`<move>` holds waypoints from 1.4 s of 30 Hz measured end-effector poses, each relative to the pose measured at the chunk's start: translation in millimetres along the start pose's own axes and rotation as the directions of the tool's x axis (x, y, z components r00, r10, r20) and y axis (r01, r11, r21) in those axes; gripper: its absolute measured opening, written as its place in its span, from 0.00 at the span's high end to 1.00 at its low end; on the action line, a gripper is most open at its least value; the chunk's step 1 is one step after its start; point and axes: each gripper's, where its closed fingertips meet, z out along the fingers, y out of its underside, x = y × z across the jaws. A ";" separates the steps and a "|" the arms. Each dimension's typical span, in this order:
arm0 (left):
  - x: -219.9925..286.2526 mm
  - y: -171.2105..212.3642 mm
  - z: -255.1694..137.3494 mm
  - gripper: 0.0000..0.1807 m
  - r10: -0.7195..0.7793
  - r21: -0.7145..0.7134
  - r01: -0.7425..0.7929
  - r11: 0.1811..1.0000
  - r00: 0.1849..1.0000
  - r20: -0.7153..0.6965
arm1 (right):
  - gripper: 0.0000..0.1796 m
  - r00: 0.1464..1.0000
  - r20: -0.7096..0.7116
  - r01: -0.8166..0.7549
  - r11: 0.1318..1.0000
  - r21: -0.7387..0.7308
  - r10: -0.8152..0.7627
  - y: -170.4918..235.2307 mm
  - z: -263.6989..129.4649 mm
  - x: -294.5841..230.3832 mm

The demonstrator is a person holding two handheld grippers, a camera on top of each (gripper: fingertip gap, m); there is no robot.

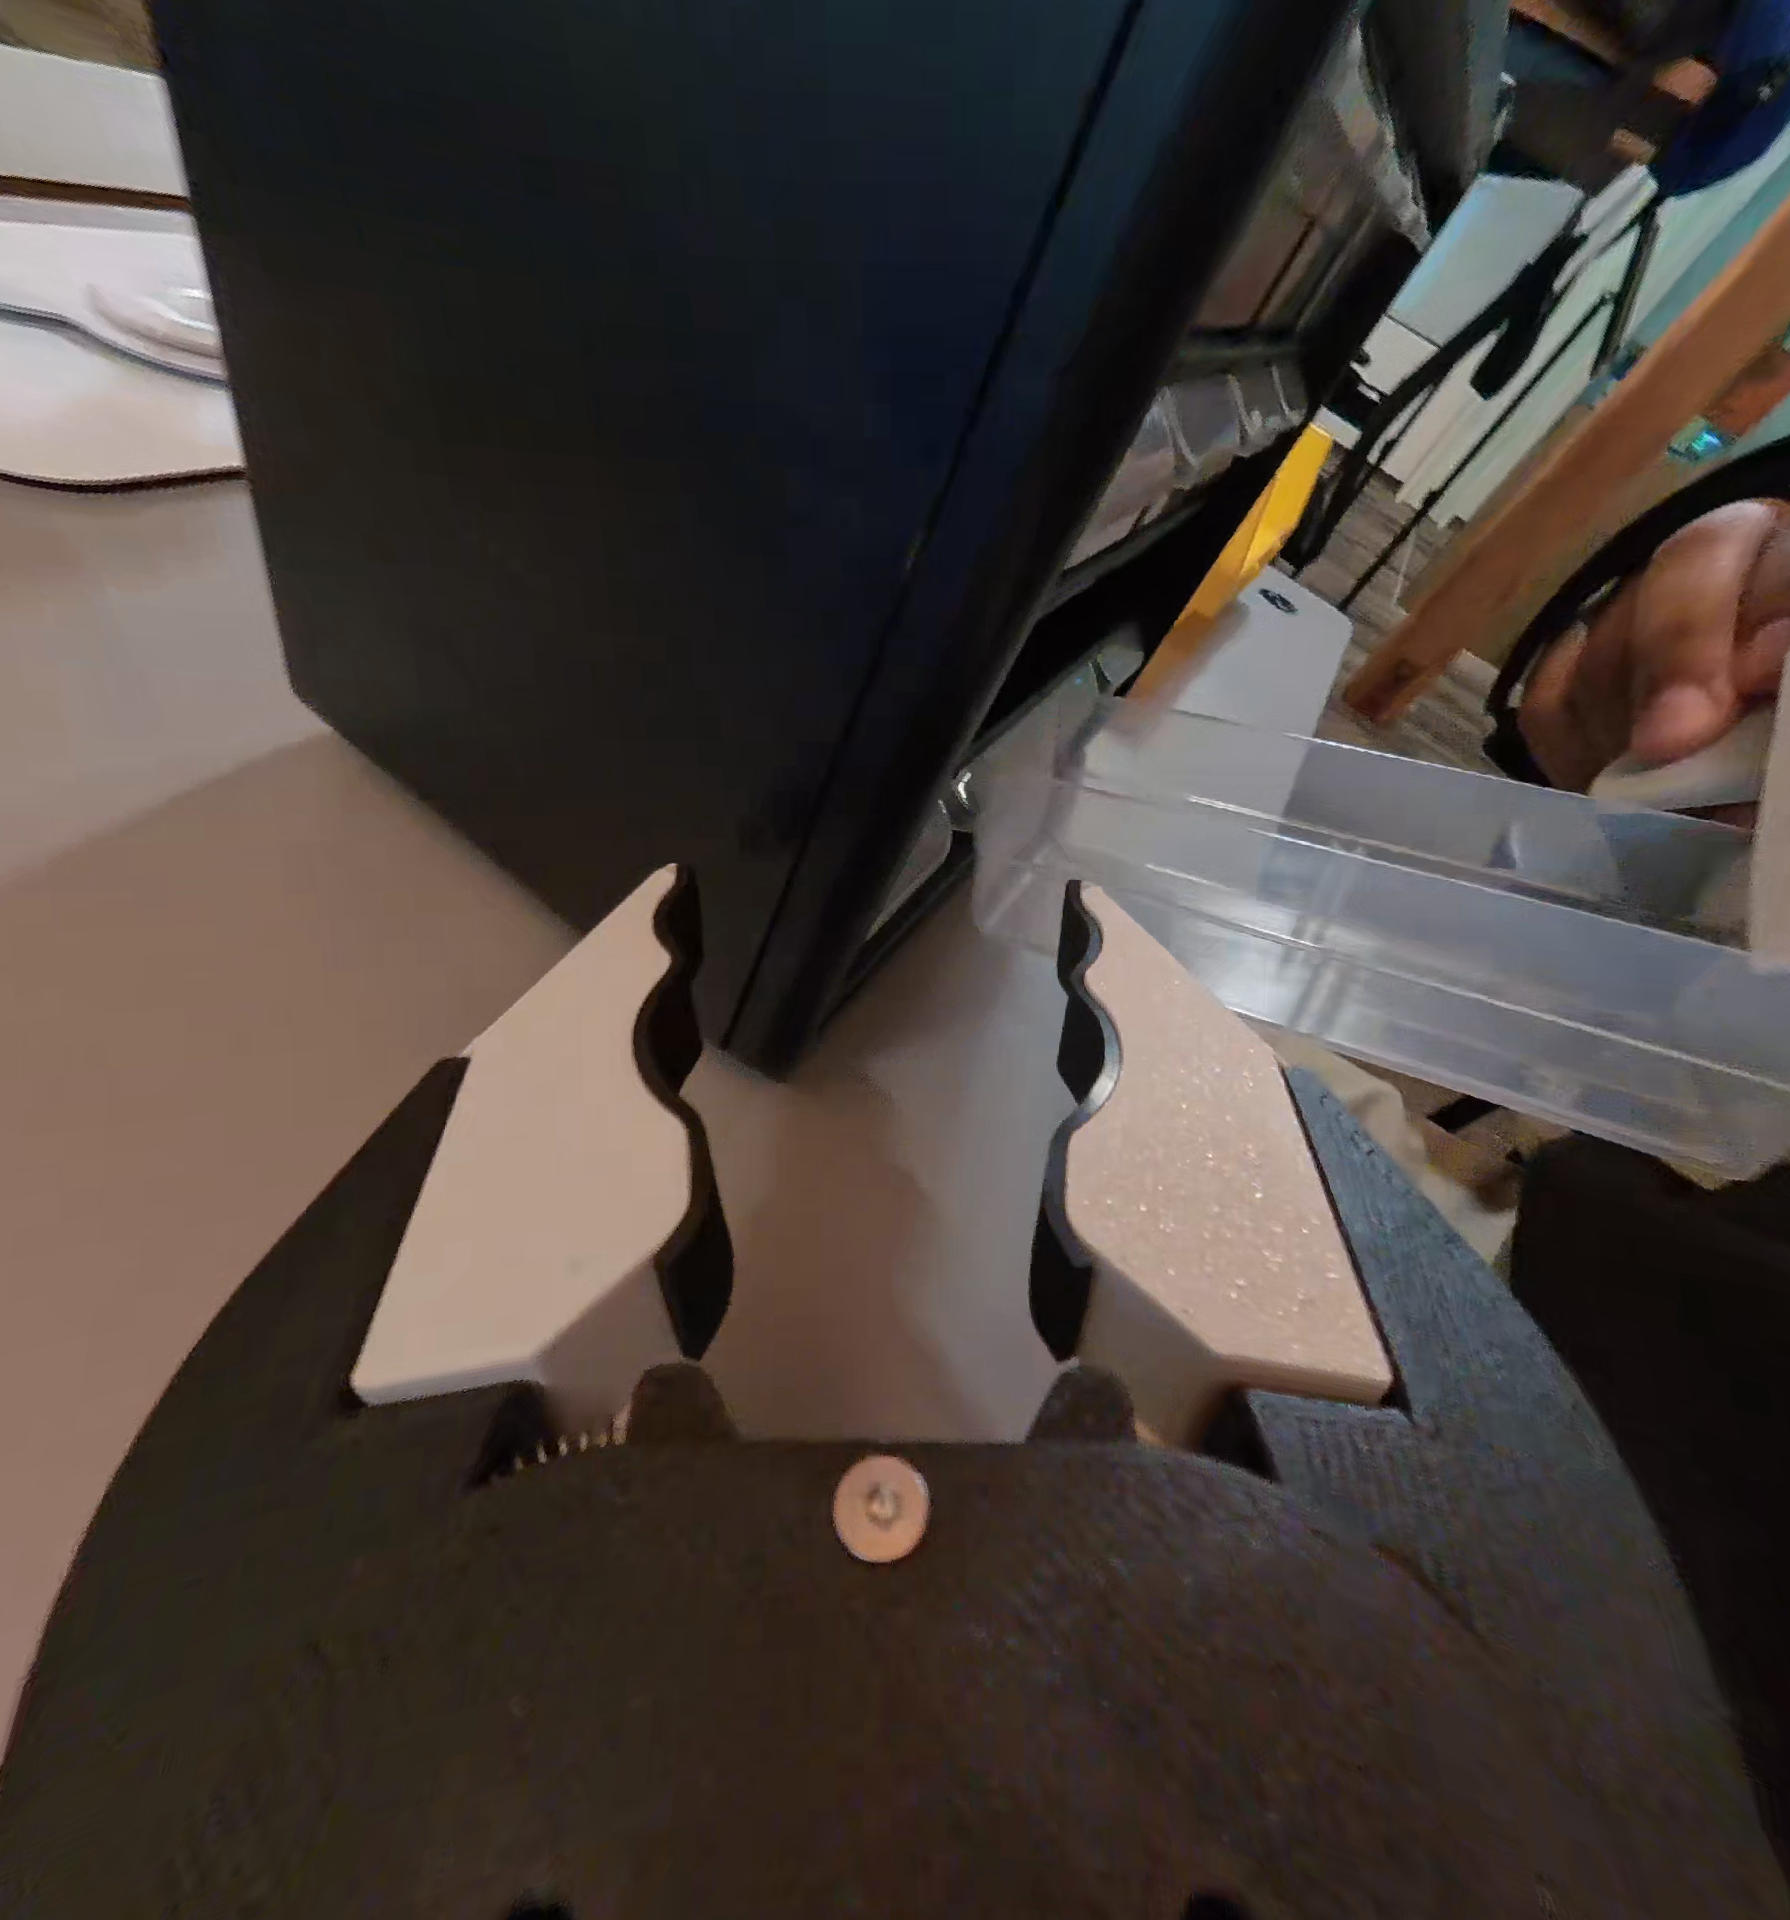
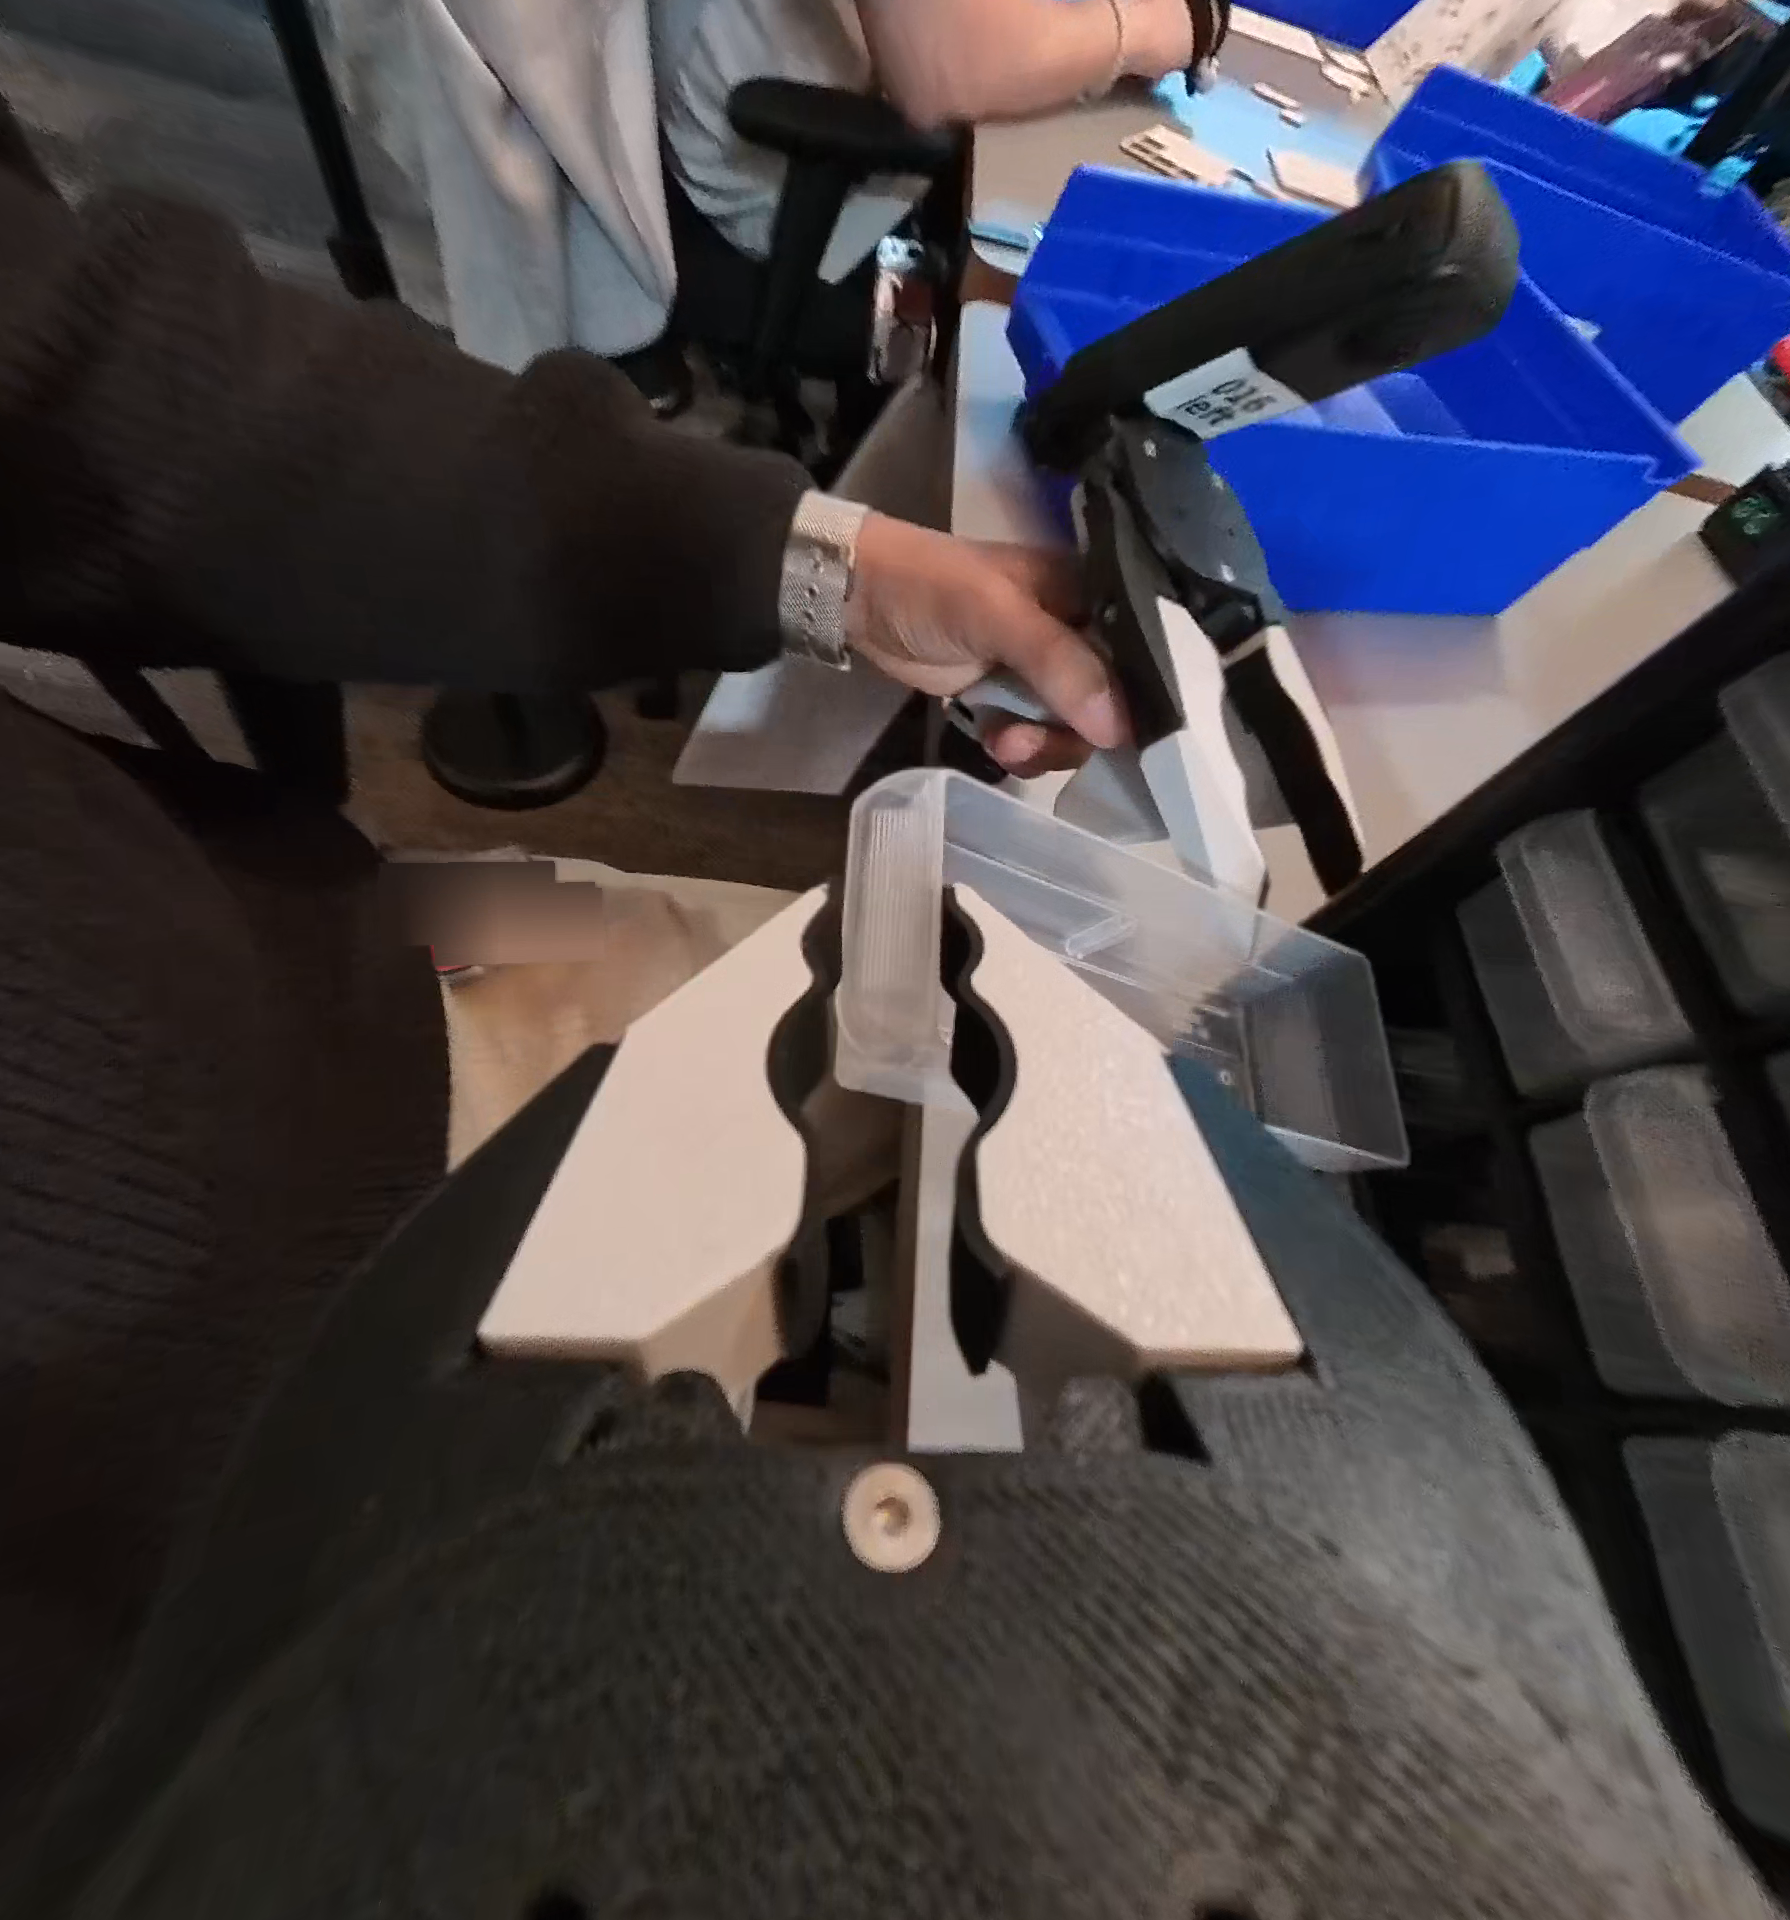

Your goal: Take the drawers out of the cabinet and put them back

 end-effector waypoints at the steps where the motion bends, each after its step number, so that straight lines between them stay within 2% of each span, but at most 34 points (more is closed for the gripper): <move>1: 1.8 2.0 2.0 0.64 0.004 -0.015 -0.004 1.000 1.000 -0.016 | 0.91 1.000 -0.020 0.017 1.000 -0.016 -0.018 3.2 2.4 1.2; 4: -5.1 9.7 4.2 0.68 0.044 -0.073 -0.043 0.996 0.999 0.006 | 0.91 0.996 -0.056 0.071 0.996 -0.053 -0.074 9.2 8.4 2.5; 8: -20.0 19.2 -1.4 0.74 0.083 -0.132 -0.077 0.988 0.996 0.041 | 0.90 0.997 -0.021 0.074 0.997 -0.036 -0.075 6.6 15.2 -2.4; 16: -16.8 11.9 -6.5 0.75 0.053 -0.091 -0.053 0.994 0.999 -0.006 | 0.91 0.997 -0.047 0.061 0.998 -0.005 -0.061 8.6 13.9 14.1; 24: -15.6 18.8 -0.2 0.75 0.048 -0.129 -0.050 0.990 0.999 -0.016 | 0.91 0.993 -0.077 0.091 0.996 0.005 -0.091 7.3 13.2 17.2; 36: -18.7 24.3 1.3 0.75 0.045 -0.156 -0.045 0.987 0.999 -0.002 | 0.91 0.962 -0.169 0.195 0.972 -0.131 -0.216 28.4 28.3 29.3; 42: -23.1 23.3 -0.2 0.75 0.036 -0.151 -0.033 0.988 0.999 0.018 | 0.90 0.925 -0.274 0.212 0.955 -0.206 -0.264 43.7 34.8 48.5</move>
